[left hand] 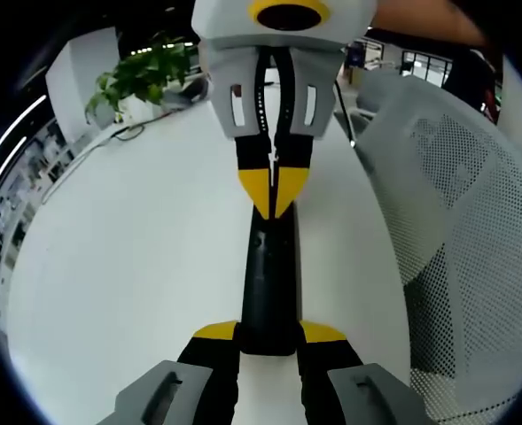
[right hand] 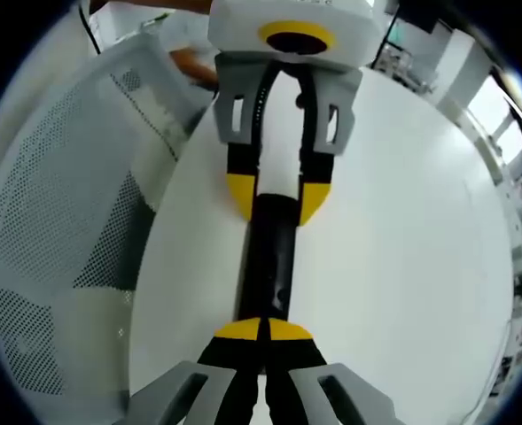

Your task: Press the specified remote control buttons in sequence, fully releasing each button before pressing the next.

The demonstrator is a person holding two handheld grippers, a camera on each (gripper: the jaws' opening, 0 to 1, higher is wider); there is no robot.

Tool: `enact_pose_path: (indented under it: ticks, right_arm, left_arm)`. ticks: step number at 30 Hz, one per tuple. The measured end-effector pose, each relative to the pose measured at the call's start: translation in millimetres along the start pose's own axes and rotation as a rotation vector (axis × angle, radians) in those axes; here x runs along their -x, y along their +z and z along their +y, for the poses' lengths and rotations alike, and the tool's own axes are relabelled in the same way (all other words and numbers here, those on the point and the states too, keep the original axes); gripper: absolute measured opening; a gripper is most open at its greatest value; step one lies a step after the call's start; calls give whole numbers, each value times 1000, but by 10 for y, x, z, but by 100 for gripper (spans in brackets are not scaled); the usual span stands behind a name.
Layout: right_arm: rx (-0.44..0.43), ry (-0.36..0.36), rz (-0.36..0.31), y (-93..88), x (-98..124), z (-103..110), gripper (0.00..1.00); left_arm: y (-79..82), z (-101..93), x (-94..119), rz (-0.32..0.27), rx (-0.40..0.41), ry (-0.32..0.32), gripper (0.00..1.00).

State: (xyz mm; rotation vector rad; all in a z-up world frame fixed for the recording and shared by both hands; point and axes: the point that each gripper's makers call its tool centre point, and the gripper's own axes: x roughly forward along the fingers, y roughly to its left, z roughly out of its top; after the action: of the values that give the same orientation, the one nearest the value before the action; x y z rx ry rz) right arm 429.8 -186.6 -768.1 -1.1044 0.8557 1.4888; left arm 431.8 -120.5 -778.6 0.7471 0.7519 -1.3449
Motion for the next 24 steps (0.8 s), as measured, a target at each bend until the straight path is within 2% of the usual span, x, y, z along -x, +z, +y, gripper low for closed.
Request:
enact_pose_path:
  ticks: [24]
  right_arm:
    - [10, 8, 26, -36, -25, 2, 0]
  left_arm:
    - [4, 3, 3, 2, 0, 6, 25]
